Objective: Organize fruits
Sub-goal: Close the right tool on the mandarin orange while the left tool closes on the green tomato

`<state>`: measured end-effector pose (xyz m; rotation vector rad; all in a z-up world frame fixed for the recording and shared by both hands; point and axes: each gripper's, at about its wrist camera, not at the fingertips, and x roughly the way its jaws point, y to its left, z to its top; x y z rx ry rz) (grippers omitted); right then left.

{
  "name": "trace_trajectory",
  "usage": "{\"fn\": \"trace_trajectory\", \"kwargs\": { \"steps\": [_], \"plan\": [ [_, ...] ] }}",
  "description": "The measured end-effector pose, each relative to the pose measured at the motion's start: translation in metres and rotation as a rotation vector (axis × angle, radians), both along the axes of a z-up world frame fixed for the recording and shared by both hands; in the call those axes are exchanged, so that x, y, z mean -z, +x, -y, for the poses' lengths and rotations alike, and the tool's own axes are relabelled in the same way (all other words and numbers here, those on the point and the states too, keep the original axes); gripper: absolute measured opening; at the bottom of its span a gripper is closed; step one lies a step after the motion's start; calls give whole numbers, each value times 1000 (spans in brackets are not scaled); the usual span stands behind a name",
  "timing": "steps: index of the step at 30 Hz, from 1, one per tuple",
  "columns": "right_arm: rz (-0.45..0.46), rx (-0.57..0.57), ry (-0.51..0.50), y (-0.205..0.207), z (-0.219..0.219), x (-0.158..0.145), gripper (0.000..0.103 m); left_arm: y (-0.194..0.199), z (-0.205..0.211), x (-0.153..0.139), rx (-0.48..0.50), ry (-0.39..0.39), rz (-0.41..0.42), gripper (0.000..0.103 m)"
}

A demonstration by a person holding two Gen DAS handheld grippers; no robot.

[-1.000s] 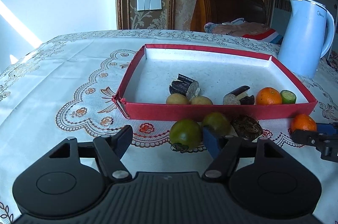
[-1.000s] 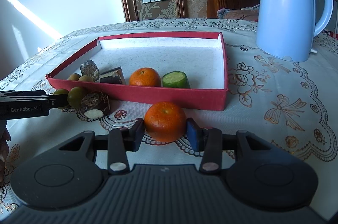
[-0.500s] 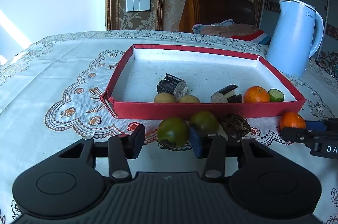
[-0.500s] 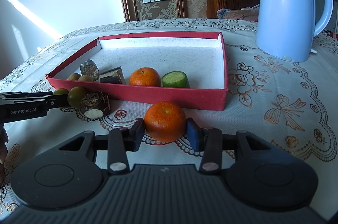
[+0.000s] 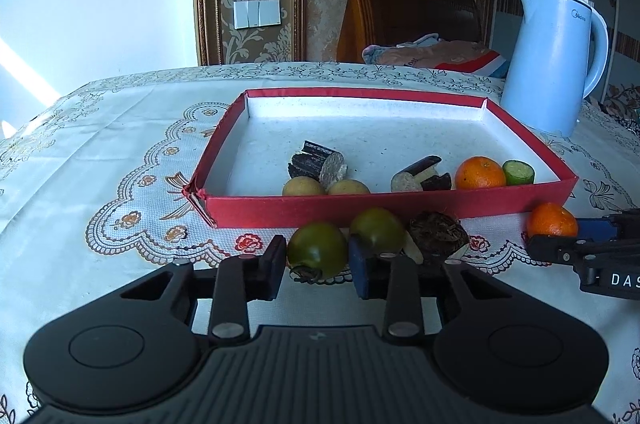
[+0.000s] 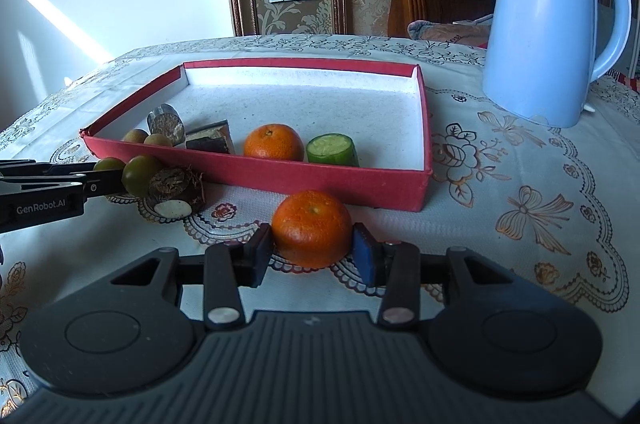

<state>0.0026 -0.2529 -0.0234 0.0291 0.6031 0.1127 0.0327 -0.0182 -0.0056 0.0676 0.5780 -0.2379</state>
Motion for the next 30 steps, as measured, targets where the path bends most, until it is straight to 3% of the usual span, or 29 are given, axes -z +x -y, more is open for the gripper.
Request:
{"fn": "trace_trajectory", "kwargs": {
  "steps": [18, 30],
  "plan": [
    [48, 25, -17, -7, 0, -3, 38, -4, -6, -1, -18, -35, 25, 32],
    [43, 24, -29, -6, -2, -2, 38, -4, -5, -3, -46, -14, 48, 32]
  ]
}}
